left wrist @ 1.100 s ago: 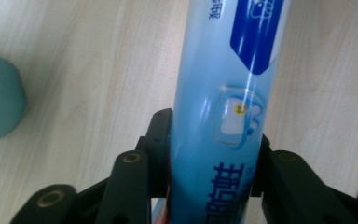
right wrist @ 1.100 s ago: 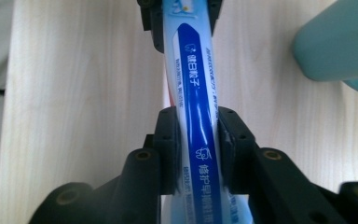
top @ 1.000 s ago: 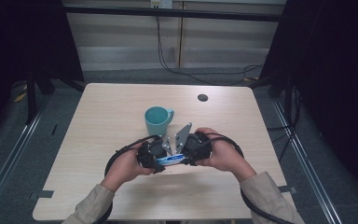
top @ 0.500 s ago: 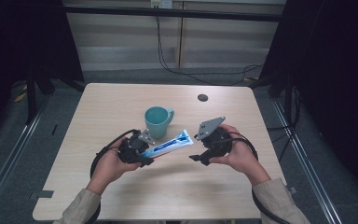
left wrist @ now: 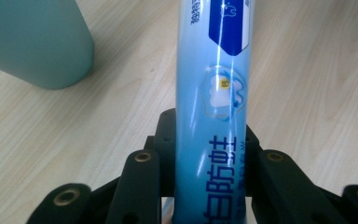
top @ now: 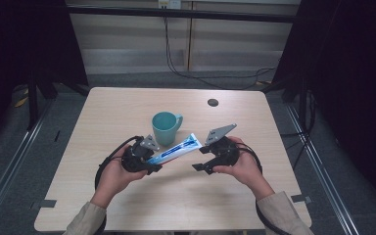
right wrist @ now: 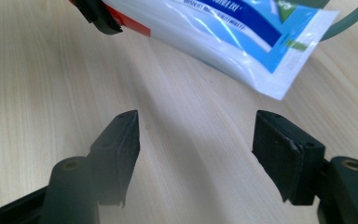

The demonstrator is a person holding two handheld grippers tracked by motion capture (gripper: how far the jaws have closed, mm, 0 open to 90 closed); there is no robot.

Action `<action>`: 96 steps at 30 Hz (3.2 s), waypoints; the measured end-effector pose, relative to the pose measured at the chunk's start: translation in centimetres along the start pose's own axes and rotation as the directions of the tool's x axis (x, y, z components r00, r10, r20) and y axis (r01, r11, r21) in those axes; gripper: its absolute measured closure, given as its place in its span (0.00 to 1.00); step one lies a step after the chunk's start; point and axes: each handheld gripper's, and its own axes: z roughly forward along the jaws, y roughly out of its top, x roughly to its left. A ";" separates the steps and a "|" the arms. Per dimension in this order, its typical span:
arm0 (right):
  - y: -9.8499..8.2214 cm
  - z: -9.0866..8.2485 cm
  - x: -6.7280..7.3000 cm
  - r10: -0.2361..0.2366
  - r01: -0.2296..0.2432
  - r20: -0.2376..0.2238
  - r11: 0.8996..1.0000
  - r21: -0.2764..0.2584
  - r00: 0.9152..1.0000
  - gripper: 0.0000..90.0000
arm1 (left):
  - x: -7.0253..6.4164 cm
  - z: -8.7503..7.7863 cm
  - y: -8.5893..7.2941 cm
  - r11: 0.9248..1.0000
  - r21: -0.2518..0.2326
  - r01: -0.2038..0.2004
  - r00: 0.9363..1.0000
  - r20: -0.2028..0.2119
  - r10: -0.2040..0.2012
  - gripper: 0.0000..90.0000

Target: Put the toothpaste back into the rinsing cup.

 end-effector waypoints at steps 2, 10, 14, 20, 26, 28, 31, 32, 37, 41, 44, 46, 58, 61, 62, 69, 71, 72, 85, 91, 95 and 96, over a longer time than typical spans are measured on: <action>0.0 0.2 0.0 0.004 -0.004 -0.001 1.000 -0.004 1.000 0.36 | -0.1 0.0 0.0 1.000 -0.001 0.005 1.000 0.001 -0.005 0.79; 0.9 0.9 0.1 0.089 -0.092 -0.054 0.994 -0.060 0.995 0.39 | -0.3 0.3 0.1 1.000 -0.026 0.016 1.000 0.009 -0.016 0.79; 1.2 0.8 0.1 0.107 -0.110 -0.050 0.992 -0.066 0.993 0.39 | -0.3 0.3 0.1 1.000 -0.024 0.009 1.000 -0.001 -0.009 0.79; 1.7 0.4 -0.1 0.162 -0.168 -0.065 0.981 -0.096 0.985 0.42 | -0.6 0.5 0.2 1.000 -0.031 0.004 1.000 0.006 -0.004 0.78; 2.0 0.0 -0.3 0.225 -0.232 -0.066 0.964 -0.127 0.972 0.48 | -1.0 0.7 0.2 0.999 -0.053 0.013 1.000 0.010 -0.012 0.78; 2.1 0.0 -0.4 0.244 -0.251 -0.067 0.958 -0.137 0.967 0.48 | -1.1 0.8 0.2 0.998 -0.055 0.012 1.000 0.007 -0.012 0.78; 2.2 -0.1 -0.6 0.305 -0.313 -0.071 0.939 -0.146 0.950 0.49 | -1.4 1.0 0.5 0.999 -0.049 0.004 1.000 -0.014 -0.005 0.78; 2.2 -0.1 -0.7 0.321 -0.330 -0.081 0.932 -0.153 0.944 0.50 | -1.5 1.0 0.6 0.999 -0.045 -0.001 1.000 -0.012 0.000 0.78; 2.3 -0.3 -1.1 0.380 -0.397 -0.121 0.900 -0.183 0.917 0.52 | -1.9 1.1 0.8 0.998 -0.057 0.007 1.000 -0.018 -0.008 0.77; 2.5 -0.4 -1.3 0.432 -0.450 -0.129 0.872 -0.194 0.893 0.54 | -2.2 1.2 1.1 0.999 -0.053 -0.006 1.000 -0.031 0.005 0.77; 2.5 -0.5 -1.4 0.472 -0.492 -0.138 0.848 -0.200 0.871 0.58 | -2.2 1.3 1.2 0.999 -0.049 -0.015 0.999 -0.039 0.013 0.77; 2.5 -0.7 -1.5 0.494 -0.513 -0.137 0.832 -0.211 0.859 0.64 | -2.4 1.4 1.3 0.998 -0.054 -0.016 0.999 -0.052 0.013 0.77; 3.9 -2.1 -0.8 0.509 -0.537 -0.172 0.790 -0.296 0.844 0.93 | -2.3 1.8 1.9 0.988 -0.150 0.026 0.994 -0.102 -0.042 0.44; 4.7 -2.5 -0.4 0.486 -0.509 -0.152 0.806 -0.304 0.861 0.93 | -2.1 1.2 2.5 0.976 -0.212 0.043 0.994 -0.087 -0.063 0.43; 5.2 -2.7 -0.2 0.466 -0.485 -0.138 0.818 -0.309 0.874 0.93 | -2.3 0.8 3.0 0.969 -0.242 0.049 0.992 -0.098 -0.075 0.40; 6.4 -3.1 0.9 0.397 -0.395 -0.053 0.872 -0.290 0.916 0.93 | -2.0 0.3 4.0 0.954 -0.289 0.075 0.989 -0.103 -0.109 0.41; 6.6 -3.0 1.1 0.385 -0.379 -0.037 0.881 -0.284 0.922 0.93 | -2.0 0.4 4.1 0.949 -0.302 0.090 0.988 -0.093 -0.123 0.44; 6.6 -3.0 1.1 0.385 -0.379 -0.037 0.881 -0.284 0.922 0.93 | -2.0 0.4 4.1 0.949 -0.302 0.090 0.988 -0.093 -0.123 0.45; 7.3 -2.8 2.3 0.325 -0.310 0.015 0.913 -0.266 0.945 0.80 | -2.1 0.4 3.7 0.947 -0.315 0.071 0.989 -0.099 -0.107 0.76; 6.5 -3.5 2.2 0.280 -0.267 -0.003 0.912 -0.313 0.960 0.38 | -1.6 -0.2 3.1 0.921 -0.378 0.098 0.983 -0.109 -0.149 0.79; 5.2 -4.4 1.6 0.237 -0.209 0.042 0.917 -0.341 0.970 0.31 | -1.2 -0.7 3.0 0.910 -0.400 0.104 0.980 -0.115 -0.163 0.79; 5.2 -4.4 1.6 0.237 -0.209 0.042 0.917 -0.341 0.970 0.31 | -1.1 -0.9 3.0 0.907 -0.409 0.104 0.979 -0.118 -0.165 0.79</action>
